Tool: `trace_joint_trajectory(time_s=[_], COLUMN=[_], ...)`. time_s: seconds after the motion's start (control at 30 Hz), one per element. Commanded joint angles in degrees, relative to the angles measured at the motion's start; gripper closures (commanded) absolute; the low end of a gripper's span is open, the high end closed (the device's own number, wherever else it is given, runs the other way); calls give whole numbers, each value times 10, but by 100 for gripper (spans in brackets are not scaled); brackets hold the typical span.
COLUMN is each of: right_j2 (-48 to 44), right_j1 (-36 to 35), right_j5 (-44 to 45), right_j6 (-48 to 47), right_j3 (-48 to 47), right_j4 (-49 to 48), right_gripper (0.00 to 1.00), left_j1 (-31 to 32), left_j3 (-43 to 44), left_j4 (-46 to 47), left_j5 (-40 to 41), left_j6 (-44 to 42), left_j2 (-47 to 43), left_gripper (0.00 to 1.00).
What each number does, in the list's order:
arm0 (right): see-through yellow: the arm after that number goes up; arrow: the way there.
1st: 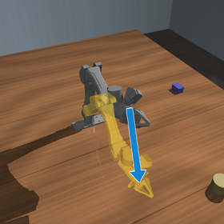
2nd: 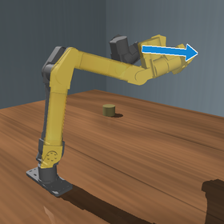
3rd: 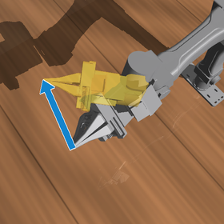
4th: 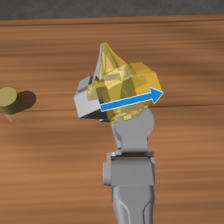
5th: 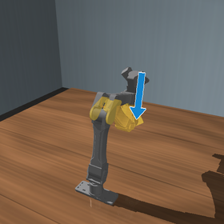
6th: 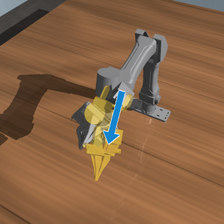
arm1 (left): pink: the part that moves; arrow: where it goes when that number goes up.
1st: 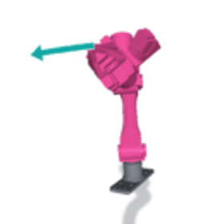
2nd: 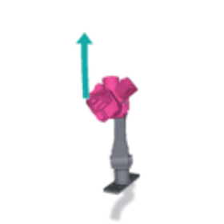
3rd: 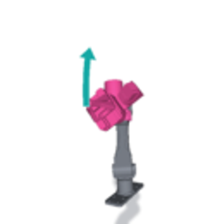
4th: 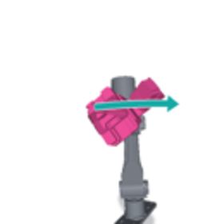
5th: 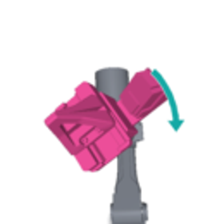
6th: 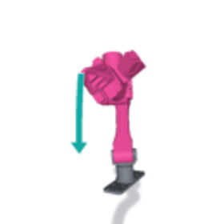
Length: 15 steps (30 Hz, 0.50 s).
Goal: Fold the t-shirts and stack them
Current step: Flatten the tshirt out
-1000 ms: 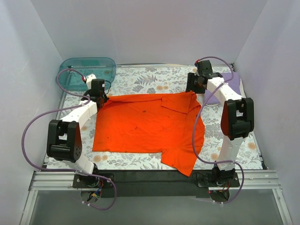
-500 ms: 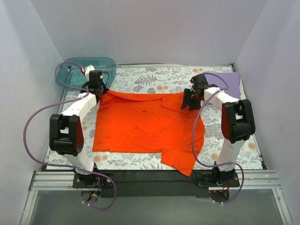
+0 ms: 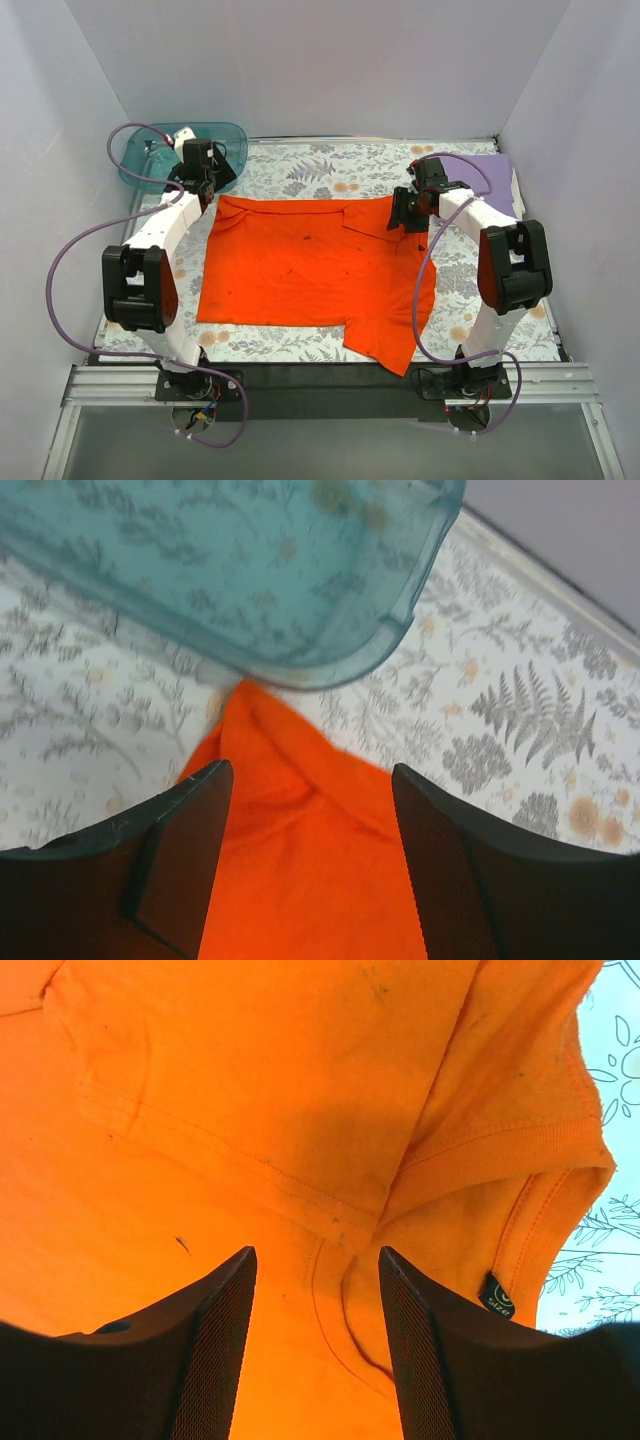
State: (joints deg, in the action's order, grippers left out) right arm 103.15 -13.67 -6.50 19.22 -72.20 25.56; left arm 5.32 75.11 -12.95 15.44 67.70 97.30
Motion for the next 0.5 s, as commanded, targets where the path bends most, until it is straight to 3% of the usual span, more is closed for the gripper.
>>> trace_joint_trajectory(time_s=[0.0, 0.23, 0.47], right_j2=[-21, 5, 20], right_j1=[-3, -3, -3], right_j5=[5, -6, 1], right_j6=[-6, 6, 27], right_j3=[7, -13, 2], right_j4=[-12, -13, -14], right_gripper=[50, 54, 54], left_j1=[-3, -2, -1], left_j3=[-57, -217, -336], left_j4=[-49, -100, -96], left_j5=[-10, -62, -120], left_j6=[14, 46, 83], left_j2=[-94, -204, -231], left_gripper=[39, 39, 39])
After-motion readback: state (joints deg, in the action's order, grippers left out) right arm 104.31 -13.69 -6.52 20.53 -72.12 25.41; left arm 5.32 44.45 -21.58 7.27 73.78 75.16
